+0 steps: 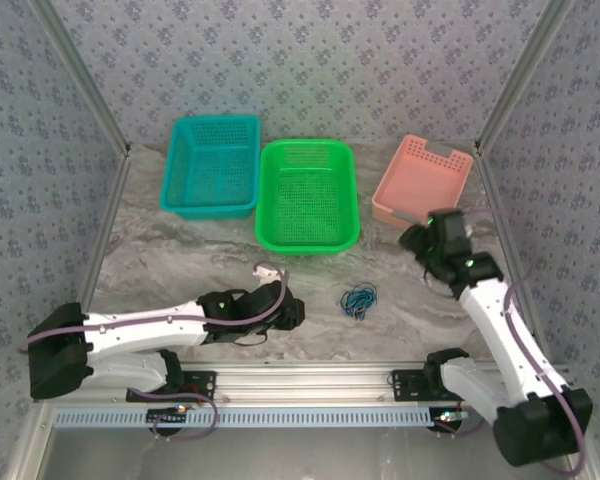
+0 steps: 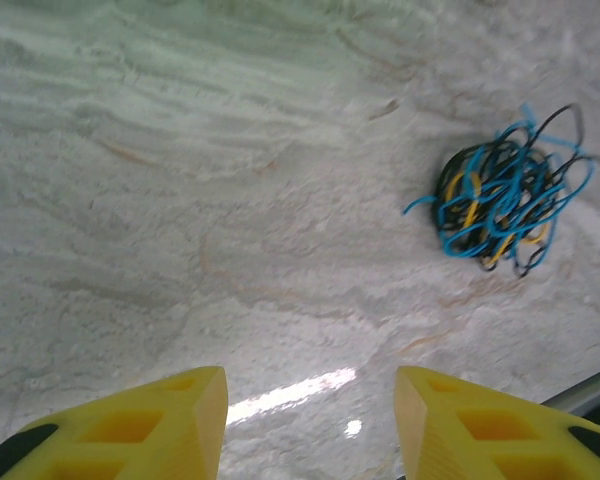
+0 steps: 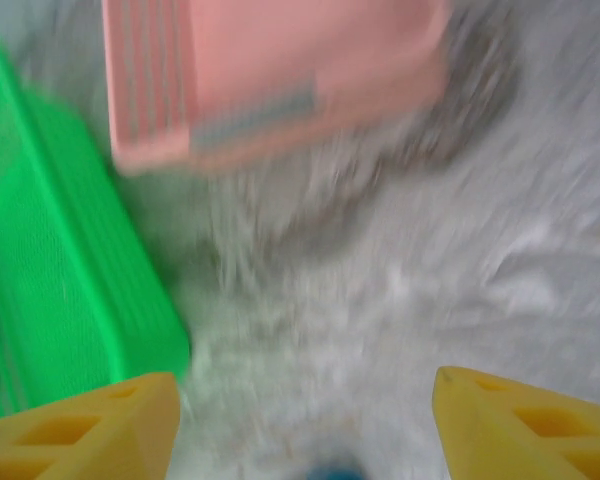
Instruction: Untangle the cables
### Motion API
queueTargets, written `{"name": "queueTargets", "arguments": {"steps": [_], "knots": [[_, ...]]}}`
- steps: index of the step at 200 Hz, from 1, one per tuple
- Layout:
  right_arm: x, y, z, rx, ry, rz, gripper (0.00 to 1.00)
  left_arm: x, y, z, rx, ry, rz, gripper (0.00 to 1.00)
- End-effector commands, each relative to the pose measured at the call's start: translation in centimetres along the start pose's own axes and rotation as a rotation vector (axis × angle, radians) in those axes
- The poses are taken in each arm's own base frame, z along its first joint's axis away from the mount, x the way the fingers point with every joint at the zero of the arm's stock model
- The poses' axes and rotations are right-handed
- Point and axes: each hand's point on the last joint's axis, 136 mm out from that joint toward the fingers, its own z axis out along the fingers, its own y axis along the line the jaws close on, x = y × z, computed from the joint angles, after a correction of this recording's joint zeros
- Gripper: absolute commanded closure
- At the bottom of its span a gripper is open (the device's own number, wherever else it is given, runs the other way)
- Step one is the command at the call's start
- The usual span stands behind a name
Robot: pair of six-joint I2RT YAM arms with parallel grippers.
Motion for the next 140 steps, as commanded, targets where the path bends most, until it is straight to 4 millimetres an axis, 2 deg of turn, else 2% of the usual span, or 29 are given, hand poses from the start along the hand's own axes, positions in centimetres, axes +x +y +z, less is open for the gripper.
{"name": "queueTargets", "arguments": {"steps": [1,22,35,45,50,72,90,106,125,140], "knots": [[-3.2,-1.3,1.1,0.093,0.005,-0.007,0.29,-2.9,-1.8,-2.7,0.053,-0.107,-0.020,0.52],[-7.5,-3.8,3.3,0.158,-0.036,0.044,0.24,-3.4,-1.1,-4.4,0.064,-0.135,-0.035,0.51],[-9.0,-4.2,5.7,0.157,0.014,0.044,0.24,-3.4,-0.7,-5.1,0.083,-0.147,-0.050,0.51],[-9.2,-4.6,8.2,0.193,0.072,0.024,0.27,-3.4,-0.5,-5.6,0.095,-0.155,-0.058,0.51],[-10.3,-3.8,8.6,0.180,0.066,-0.009,0.27,-3.5,-0.4,-5.8,0.098,-0.158,-0.060,0.51],[-10.5,-3.2,13.2,0.154,0.127,-0.069,0.28,-3.6,0.1,-6.7,0.097,-0.163,-0.059,0.50],[-10.2,-3.3,15.9,0.157,0.169,-0.098,0.31,-3.6,0.8,-7.3,0.075,-0.166,-0.058,0.50],[-9.7,-3.4,17.8,0.156,0.192,-0.124,0.38,-3.6,1.2,-7.7,0.075,-0.170,-0.058,0.49],[-9.3,-4.1,19.2,0.196,0.229,-0.137,0.54,-3.6,1.5,-8.1,0.075,-0.177,-0.061,0.49],[-8.9,-4.9,19.3,0.241,0.249,-0.149,0.70,-3.7,1.7,-8.4,0.070,-0.181,-0.060,0.49]]}}
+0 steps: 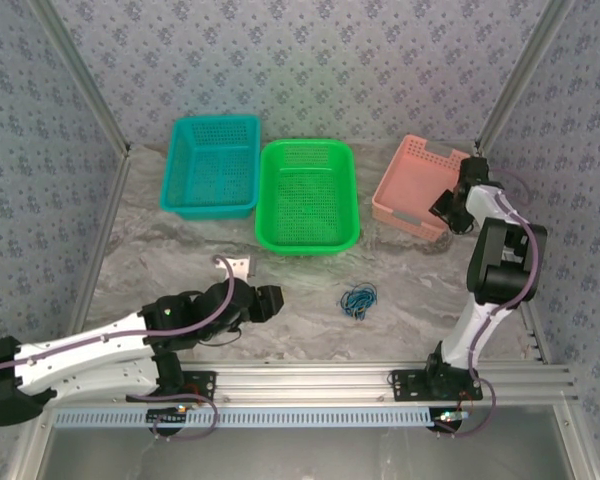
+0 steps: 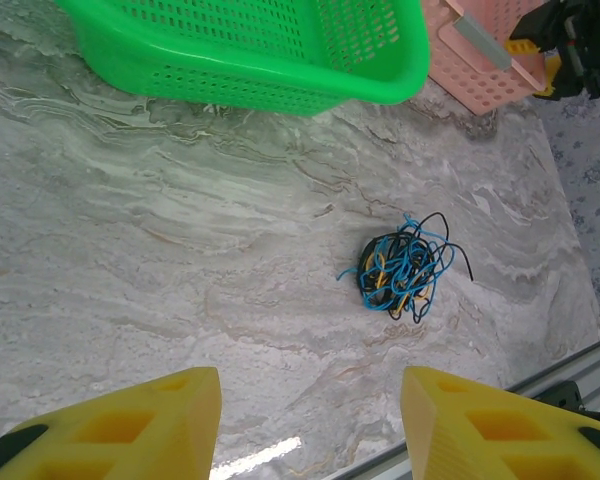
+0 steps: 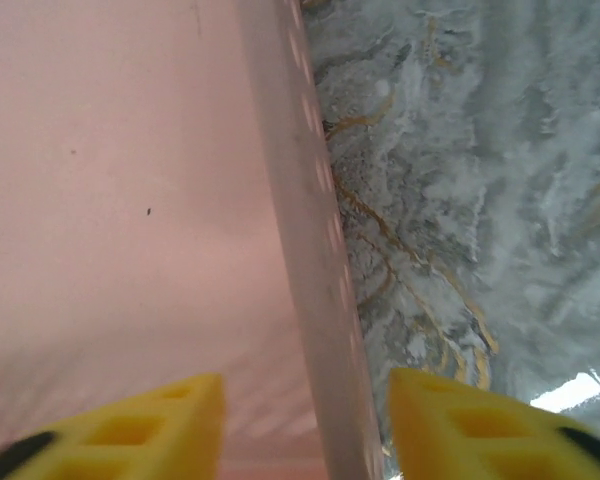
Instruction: Untangle the cables
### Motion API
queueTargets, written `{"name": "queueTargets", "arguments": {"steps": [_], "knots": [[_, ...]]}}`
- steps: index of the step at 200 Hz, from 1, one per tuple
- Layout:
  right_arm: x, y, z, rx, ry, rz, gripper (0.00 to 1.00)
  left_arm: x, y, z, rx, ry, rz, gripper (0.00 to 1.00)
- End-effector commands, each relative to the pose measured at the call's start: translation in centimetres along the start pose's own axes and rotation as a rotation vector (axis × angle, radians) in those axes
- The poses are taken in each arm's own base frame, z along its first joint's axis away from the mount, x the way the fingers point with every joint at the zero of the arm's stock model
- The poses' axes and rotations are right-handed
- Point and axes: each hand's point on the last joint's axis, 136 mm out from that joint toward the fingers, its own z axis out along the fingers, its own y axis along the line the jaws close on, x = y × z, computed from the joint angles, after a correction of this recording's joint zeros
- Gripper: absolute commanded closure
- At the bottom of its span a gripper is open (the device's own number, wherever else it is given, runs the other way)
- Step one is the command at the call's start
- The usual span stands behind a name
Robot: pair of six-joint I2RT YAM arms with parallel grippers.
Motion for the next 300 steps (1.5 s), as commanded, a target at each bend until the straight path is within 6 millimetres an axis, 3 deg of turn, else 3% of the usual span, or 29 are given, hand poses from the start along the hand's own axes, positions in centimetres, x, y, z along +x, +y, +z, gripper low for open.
{"name": "queueTargets", "arguments": {"steps": [1,34,64,124,151,211,236,252,271,275,280,300], "knots": [[-0.5,0.1,0.0,0.029,0.007,-0.044,0.71,0.3,1.4,-0.5,-0.043,-0.002,0.008,0.49],[0.8,-0.2,-1.8,0.159,-0.017,-0.178,1.00,0.0,1.8,-0.8,-0.056,-0.020,0.007,0.49],[2.4,-0.9,-3.5,0.261,-0.043,-0.287,1.00,-0.1,2.0,-1.0,-0.059,-0.024,-0.007,0.49],[4.4,-2.0,-5.5,0.247,-0.040,-0.382,1.00,0.6,2.3,-1.1,-0.047,-0.002,-0.033,0.50],[4.3,-1.0,-5.3,0.187,-0.056,-0.410,1.00,1.1,2.5,-0.6,-0.063,0.019,-0.028,0.50],[4.5,-0.4,-2.4,0.151,0.008,-0.432,1.00,1.3,2.2,0.4,-0.098,0.035,-0.005,0.50],[3.6,-0.2,-3.8,0.166,-0.053,-0.404,0.62,1.3,1.8,0.8,-0.104,0.045,0.005,0.50],[2.9,0.2,-7.4,0.191,-0.162,-0.402,0.46,1.7,1.6,1.4,-0.107,0.060,0.011,0.50],[3.3,1.3,-12.7,0.141,-0.259,-0.376,0.39,2.1,1.2,2.2,-0.101,0.074,0.008,0.50],[3.7,1.5,-14.0,0.119,-0.274,-0.364,0.39,2.3,1.2,2.4,-0.100,0.076,0.008,0.50],[5.2,1.2,-14.4,0.096,-0.255,-0.350,0.38,2.3,1.0,2.6,-0.096,0.078,0.006,0.50],[11.0,3.1,-17.0,-0.109,-0.246,-0.302,0.39,3.0,0.5,3.9,-0.084,0.096,0.014,0.50]]}}
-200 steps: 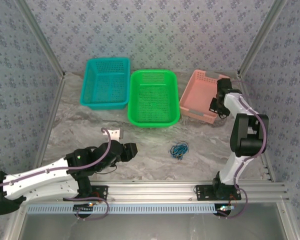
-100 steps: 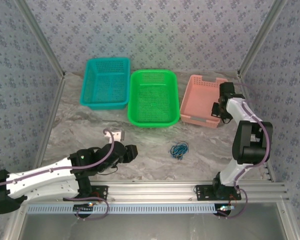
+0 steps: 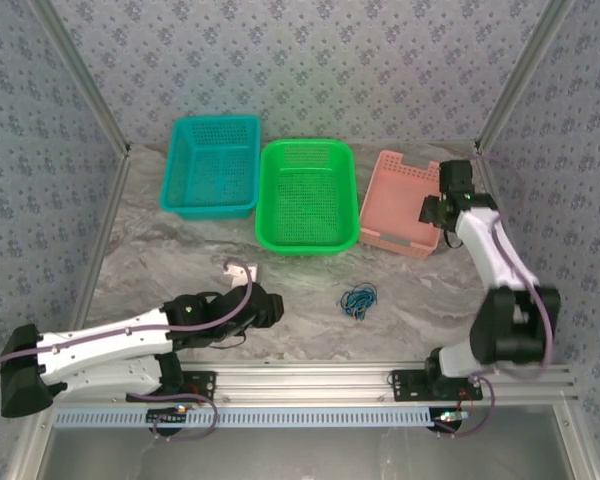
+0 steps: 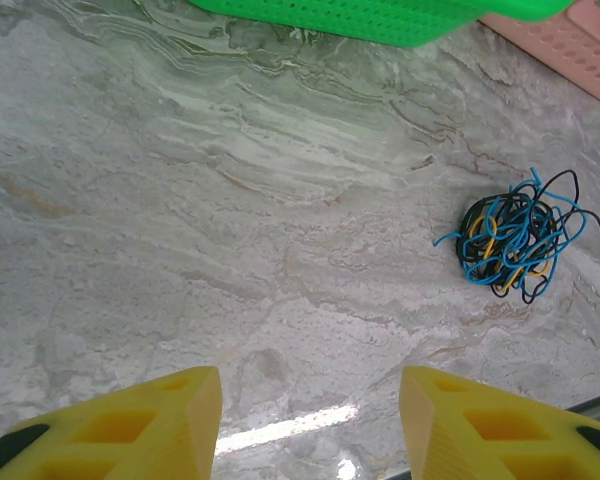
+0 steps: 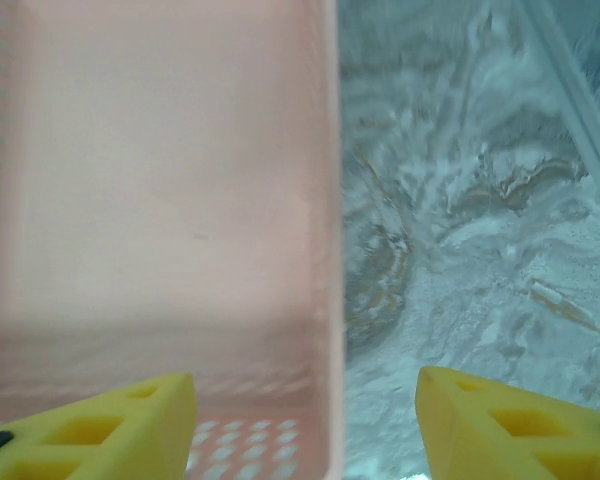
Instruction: Untangle the cables
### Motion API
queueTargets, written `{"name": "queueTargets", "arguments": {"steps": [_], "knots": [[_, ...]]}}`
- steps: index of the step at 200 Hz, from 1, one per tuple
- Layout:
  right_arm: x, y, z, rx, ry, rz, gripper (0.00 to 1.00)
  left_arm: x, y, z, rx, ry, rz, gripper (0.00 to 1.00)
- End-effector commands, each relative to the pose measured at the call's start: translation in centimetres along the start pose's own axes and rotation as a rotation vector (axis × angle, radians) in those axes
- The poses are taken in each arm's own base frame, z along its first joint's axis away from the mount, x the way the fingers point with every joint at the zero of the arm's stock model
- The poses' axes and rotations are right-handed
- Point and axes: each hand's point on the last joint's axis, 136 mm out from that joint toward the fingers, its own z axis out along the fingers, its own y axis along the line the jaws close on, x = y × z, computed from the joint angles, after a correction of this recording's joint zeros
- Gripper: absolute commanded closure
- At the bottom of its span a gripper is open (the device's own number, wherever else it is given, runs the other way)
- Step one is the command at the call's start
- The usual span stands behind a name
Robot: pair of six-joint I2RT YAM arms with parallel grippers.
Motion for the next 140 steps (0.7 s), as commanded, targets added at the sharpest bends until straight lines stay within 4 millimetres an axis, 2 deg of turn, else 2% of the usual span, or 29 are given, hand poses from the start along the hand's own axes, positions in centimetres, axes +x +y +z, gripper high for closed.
{"name": "queueTargets", "arguments": {"steps": [1,14,26,46,76,104,111,124,140], "knots": [[5.0,2.4,-4.6,-0.139,0.017,0.095,0.39,-0.3,-2.8,0.5,0.079,0.003,-0.001,0.50],[8.8,4.8,-5.6,-0.243,0.045,0.134,0.40,0.1,-3.6,1.3,0.084,0.024,0.014,0.50],[12.6,6.5,-5.5,-0.305,0.099,0.152,0.42,0.6,-4.5,2.2,0.100,0.052,0.035,0.51],[17.0,8.1,-5.1,-0.356,0.164,0.124,0.41,1.5,-6.1,3.9,0.135,0.088,0.047,0.51],[20.1,11.1,-4.0,-0.448,0.227,0.117,0.42,2.4,-8.9,6.9,0.183,0.124,0.043,0.51],[22.1,11.8,-1.9,-0.430,0.278,0.118,0.46,2.9,-10.9,10.2,0.194,0.157,0.051,0.51],[22.4,11.9,-1.5,-0.425,0.284,0.120,0.49,2.7,-10.4,11.1,0.154,0.167,0.048,0.52],[22.7,12.1,-1.0,-0.420,0.293,0.115,0.55,2.0,-8.0,12.7,0.059,0.171,0.017,0.60],[23.0,12.2,-0.8,-0.410,0.289,0.106,0.66,0.3,-6.0,14.2,0.046,0.151,-0.043,0.65]]}}
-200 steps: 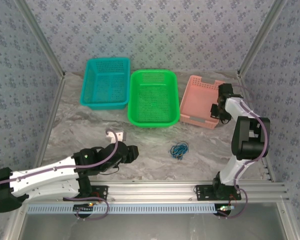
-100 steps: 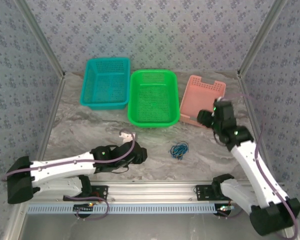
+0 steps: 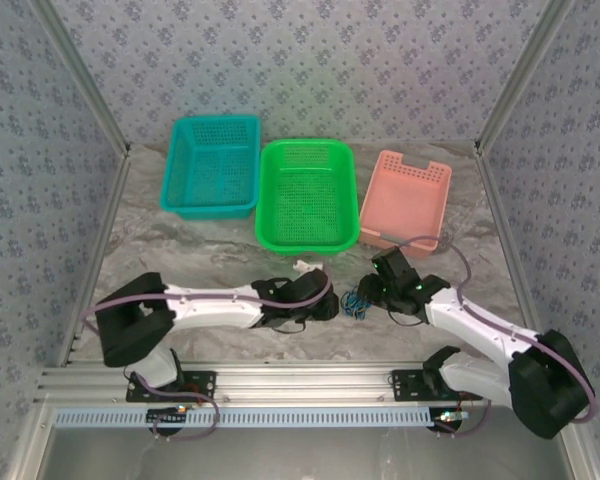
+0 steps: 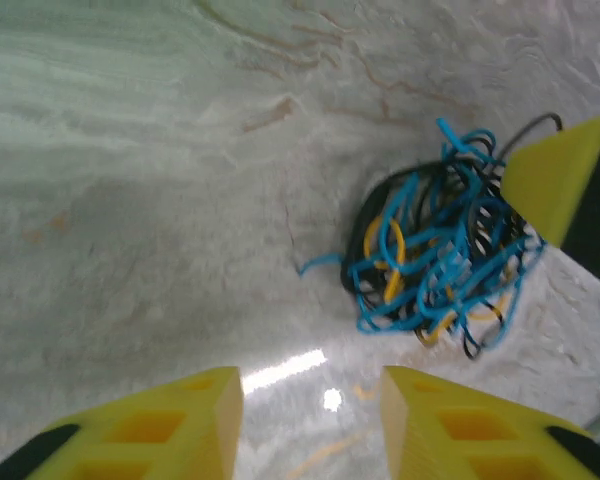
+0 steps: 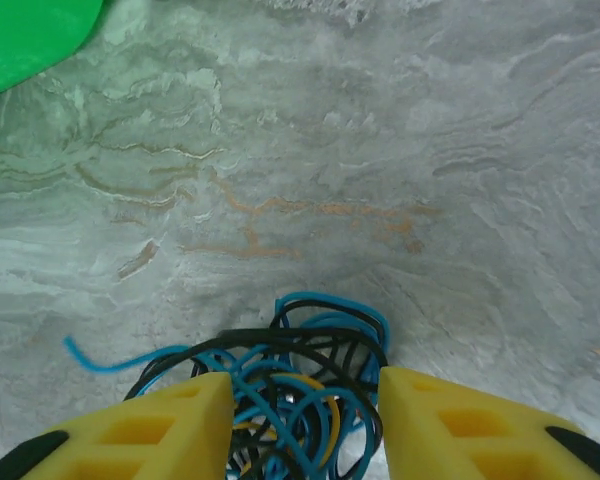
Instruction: Untangle the cables
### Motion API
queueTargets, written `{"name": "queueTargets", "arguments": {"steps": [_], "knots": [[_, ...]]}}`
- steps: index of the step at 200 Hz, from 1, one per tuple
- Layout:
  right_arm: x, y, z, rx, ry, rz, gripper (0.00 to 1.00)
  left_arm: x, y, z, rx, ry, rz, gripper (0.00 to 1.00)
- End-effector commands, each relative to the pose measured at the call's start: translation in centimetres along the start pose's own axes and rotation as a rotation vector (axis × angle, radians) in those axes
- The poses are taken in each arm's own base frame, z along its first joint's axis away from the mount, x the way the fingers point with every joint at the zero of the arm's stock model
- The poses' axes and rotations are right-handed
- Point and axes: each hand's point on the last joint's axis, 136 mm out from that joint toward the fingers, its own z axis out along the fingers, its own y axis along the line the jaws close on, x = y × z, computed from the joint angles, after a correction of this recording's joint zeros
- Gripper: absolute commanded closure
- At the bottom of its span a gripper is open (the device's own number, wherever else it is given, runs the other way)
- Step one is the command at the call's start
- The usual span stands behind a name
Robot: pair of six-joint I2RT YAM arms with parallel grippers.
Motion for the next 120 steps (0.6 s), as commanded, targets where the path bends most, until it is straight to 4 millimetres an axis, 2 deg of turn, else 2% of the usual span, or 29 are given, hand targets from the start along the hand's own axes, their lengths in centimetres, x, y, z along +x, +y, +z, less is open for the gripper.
{"name": "queueTargets", "arguments": {"steps": [1,19,56,90,120], "knots": [[-0.2,1.0,0.4,-0.035,-0.024,0.018,0.67,-3.1,2.0,1.0,-0.010,-0.037,-0.076,0.65],[0.1,1.0,0.4,-0.023,-0.035,0.001,0.79,-5.1,2.8,1.6,0.021,-0.038,-0.117,0.65],[0.6,1.9,0.0,-0.047,-0.041,-0.027,1.00,-9.1,2.3,2.0,0.029,-0.044,-0.077,0.64],[0.7,3.5,-0.7,-0.101,-0.051,-0.054,1.00,-11.9,4.0,2.8,-0.010,-0.044,-0.071,0.61],[0.7,4.7,-1.1,-0.160,-0.046,-0.059,1.00,-13.4,4.1,1.8,0.012,-0.078,-0.046,0.53]]}}
